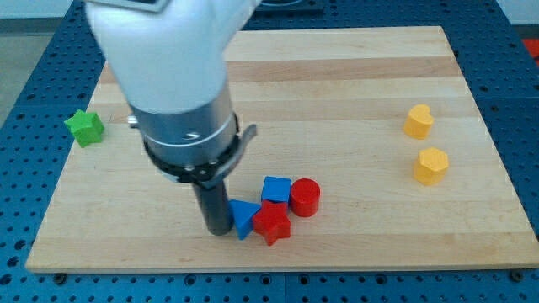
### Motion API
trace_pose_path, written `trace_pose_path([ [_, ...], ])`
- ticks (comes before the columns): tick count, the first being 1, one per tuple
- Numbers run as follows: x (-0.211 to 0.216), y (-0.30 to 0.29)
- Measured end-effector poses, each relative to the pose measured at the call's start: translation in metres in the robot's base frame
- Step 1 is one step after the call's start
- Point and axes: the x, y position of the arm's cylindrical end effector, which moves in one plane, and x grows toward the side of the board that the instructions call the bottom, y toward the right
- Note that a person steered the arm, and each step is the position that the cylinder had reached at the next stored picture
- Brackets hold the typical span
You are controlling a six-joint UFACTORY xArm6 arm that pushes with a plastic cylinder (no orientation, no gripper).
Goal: Move the green star up a bit
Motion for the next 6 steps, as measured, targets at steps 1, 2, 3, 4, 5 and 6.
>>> trace_pose_path([
  [1,0.002,0.013],
  [2,0.001,0.002],
  [3,-0.017,-0.037],
  [4,-0.032,-0.039],
  [5,-0.037,-0.051],
  [6,-0.037,-0.083],
])
